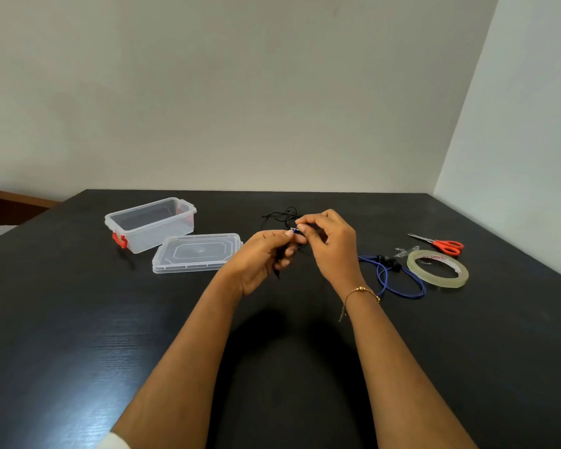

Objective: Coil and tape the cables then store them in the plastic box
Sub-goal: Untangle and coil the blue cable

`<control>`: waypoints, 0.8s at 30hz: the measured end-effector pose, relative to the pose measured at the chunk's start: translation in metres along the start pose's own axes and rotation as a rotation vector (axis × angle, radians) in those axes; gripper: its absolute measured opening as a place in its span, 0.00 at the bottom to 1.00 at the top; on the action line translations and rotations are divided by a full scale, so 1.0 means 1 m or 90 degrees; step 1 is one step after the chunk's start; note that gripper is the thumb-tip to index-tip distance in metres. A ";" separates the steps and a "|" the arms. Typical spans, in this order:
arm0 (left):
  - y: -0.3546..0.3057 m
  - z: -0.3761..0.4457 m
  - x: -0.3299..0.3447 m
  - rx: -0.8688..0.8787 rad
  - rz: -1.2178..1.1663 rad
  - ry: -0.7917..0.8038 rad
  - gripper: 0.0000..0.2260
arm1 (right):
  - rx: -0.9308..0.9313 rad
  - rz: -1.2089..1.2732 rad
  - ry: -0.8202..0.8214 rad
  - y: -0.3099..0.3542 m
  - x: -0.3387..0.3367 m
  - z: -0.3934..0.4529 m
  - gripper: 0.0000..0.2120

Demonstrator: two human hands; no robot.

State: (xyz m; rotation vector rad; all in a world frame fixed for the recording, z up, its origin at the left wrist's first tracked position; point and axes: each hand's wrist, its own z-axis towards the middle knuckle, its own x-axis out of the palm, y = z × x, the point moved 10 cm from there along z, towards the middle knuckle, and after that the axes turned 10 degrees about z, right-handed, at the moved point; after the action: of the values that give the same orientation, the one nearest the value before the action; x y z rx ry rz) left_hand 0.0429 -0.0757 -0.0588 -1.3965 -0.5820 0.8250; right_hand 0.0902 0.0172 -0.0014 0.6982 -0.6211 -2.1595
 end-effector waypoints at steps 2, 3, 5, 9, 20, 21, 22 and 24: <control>0.000 -0.001 0.004 -0.007 -0.031 0.034 0.14 | 0.093 0.093 0.033 -0.012 0.004 -0.001 0.07; 0.001 -0.001 0.006 -0.008 -0.047 0.045 0.14 | 0.138 0.138 0.054 -0.018 0.007 -0.003 0.07; 0.000 -0.001 0.007 -0.002 -0.090 0.051 0.14 | 0.193 0.208 0.082 -0.023 0.012 -0.006 0.08; -0.001 -0.002 0.006 -0.003 -0.127 0.052 0.13 | 0.232 0.262 0.109 -0.028 0.017 -0.010 0.09; -0.009 0.001 0.000 0.034 0.107 -0.061 0.13 | 0.181 0.237 0.094 -0.027 0.011 -0.007 0.08; -0.008 0.001 0.000 0.027 0.100 -0.060 0.14 | 0.180 0.248 0.096 -0.026 0.011 -0.007 0.08; -0.008 0.001 0.001 0.017 0.088 -0.049 0.14 | 0.185 0.264 0.096 -0.027 0.011 -0.007 0.08; -0.005 0.000 0.005 -0.010 0.039 -0.014 0.14 | 0.212 0.320 0.094 -0.029 0.012 -0.008 0.07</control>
State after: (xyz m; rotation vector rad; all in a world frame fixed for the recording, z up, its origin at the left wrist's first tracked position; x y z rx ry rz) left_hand 0.0466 -0.0712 -0.0540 -1.4260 -0.5662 0.8878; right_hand 0.0739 0.0235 -0.0286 0.7700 -0.9734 -1.5442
